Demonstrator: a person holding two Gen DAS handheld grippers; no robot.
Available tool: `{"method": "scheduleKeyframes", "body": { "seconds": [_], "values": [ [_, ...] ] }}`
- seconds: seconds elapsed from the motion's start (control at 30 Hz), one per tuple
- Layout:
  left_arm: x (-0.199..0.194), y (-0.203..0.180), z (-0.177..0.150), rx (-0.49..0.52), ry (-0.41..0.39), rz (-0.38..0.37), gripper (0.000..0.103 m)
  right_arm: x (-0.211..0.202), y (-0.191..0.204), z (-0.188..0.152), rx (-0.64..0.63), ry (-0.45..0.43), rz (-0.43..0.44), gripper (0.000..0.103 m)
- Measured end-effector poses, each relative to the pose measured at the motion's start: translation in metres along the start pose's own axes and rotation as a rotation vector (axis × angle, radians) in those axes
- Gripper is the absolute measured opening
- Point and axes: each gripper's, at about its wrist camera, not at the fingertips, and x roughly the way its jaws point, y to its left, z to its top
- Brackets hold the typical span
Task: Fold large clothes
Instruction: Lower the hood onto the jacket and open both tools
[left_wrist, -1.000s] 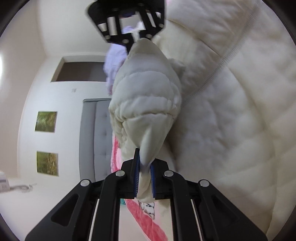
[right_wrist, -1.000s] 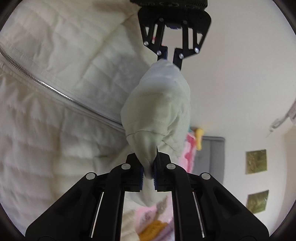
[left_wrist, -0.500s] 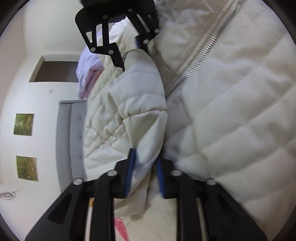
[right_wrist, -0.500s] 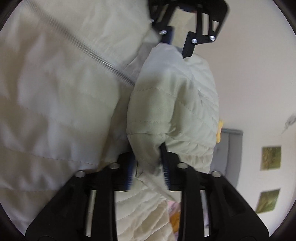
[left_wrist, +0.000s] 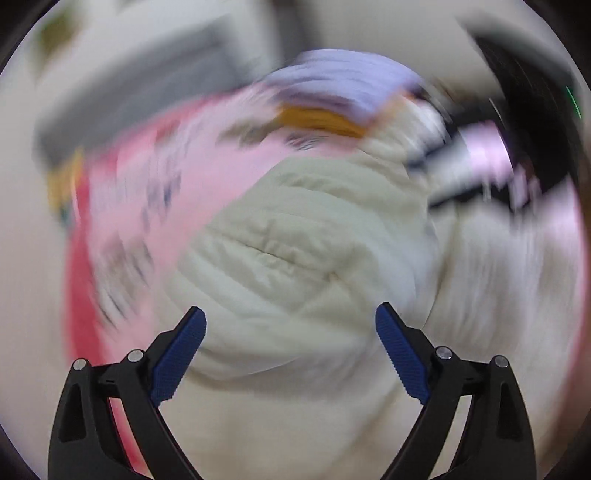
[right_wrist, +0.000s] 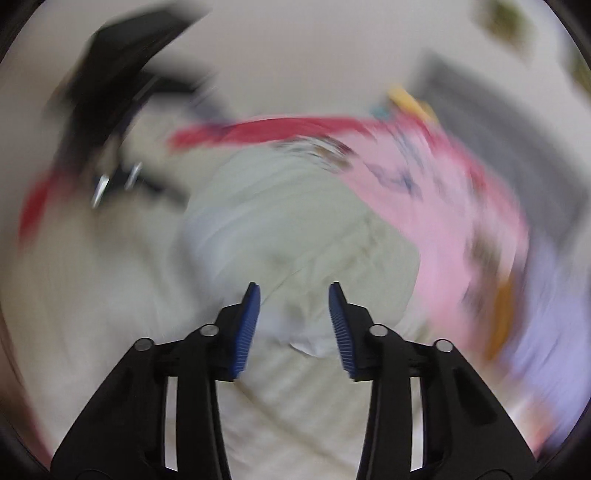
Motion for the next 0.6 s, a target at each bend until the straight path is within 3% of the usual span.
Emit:
{"method": "scheduleKeyframes", "body": {
  "seconds": [0.03,0.1,0.23,0.37,0.47,0.53,0.6],
  "values": [
    [0.009,0.009,0.007,-0.126,0.005,-0.024,0.091,0.004,0.005,-0.006,0.090,-0.007,0.009,0.035],
    [0.015,0.014,-0.005,-0.240,-0.010,-0.007,0.091,0.017,-0.004,-0.011,0.196,-0.030,-0.003,0.035],
    [0.045,0.015,-0.017,-0.430,0.032,0.009,0.091,0.050,0.002,-0.015,0.226,0.013,-0.045,0.036],
    [0.066,-0.007,-0.058,-0.440,0.069,0.031,0.091,0.048,0.040,-0.057,0.192,0.086,-0.062,0.046],
    [0.079,-0.019,-0.084,-0.417,0.076,0.056,0.093,0.054,0.046,-0.076,0.183,0.092,-0.065,0.049],
    [0.089,-0.014,-0.101,-0.488,0.099,0.015,0.093,0.071,0.043,-0.080,0.176,0.125,-0.068,0.050],
    [0.089,-0.015,-0.102,-0.478,0.087,0.018,0.094,0.081,0.047,-0.087,0.129,0.132,-0.086,0.050]
  ]
}}
